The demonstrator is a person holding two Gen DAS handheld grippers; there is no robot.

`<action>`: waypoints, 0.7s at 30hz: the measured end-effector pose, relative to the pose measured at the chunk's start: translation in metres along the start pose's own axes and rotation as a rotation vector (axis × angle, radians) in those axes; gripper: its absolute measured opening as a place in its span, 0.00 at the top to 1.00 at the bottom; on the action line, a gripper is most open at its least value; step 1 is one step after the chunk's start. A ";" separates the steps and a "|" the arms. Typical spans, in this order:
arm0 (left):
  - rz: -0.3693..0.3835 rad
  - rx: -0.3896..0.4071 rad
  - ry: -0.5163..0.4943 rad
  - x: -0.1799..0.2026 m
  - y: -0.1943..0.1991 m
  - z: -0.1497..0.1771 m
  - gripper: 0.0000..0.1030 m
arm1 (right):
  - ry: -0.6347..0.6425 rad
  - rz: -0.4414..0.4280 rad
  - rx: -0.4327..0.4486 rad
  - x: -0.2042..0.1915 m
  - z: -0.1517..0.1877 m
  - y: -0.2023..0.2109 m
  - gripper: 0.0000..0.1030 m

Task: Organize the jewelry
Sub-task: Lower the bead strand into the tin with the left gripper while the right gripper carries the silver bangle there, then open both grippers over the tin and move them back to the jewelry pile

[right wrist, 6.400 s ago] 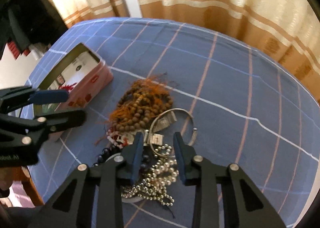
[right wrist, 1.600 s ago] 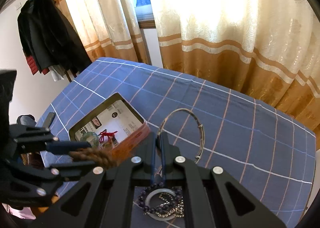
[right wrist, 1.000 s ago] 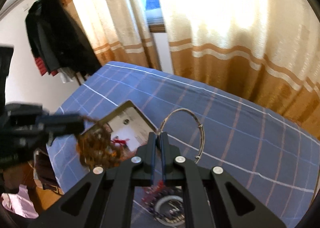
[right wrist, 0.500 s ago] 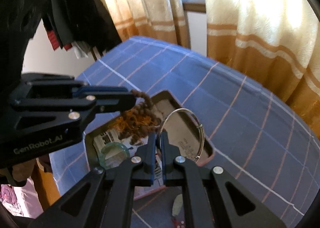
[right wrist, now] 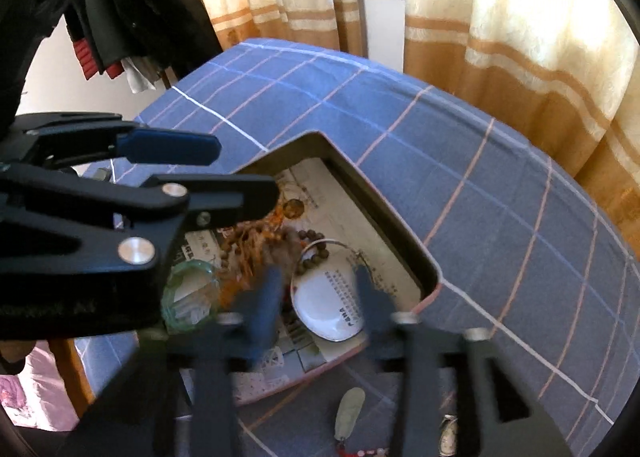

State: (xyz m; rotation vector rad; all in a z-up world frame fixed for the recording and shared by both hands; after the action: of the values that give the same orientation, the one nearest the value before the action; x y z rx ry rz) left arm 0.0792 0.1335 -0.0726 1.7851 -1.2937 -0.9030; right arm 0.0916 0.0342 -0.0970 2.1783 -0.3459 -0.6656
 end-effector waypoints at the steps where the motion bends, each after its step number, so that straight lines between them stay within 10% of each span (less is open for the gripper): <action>1: -0.002 -0.002 -0.001 0.000 0.000 0.000 0.47 | 0.005 0.005 0.007 -0.001 0.001 0.002 0.41; 21: 0.039 -0.007 -0.049 0.037 0.040 0.033 0.46 | -0.151 0.125 0.068 0.033 0.080 0.097 0.28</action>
State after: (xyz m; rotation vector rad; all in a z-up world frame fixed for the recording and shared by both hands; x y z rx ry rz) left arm 0.0420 0.0834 -0.0577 1.7360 -1.3500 -0.9336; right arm 0.0710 -0.0925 -0.0757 2.1551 -0.5870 -0.7599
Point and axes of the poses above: each gripper's, at about its wrist camera, not at the fingertips, and y roughly against the way its jaws point, x to its right, z to its underside, the point moved 1 cm from there along -y, roughly the way its jaws point, and after that the axes turned 13 degrees about -z, right-handed, at the moved point
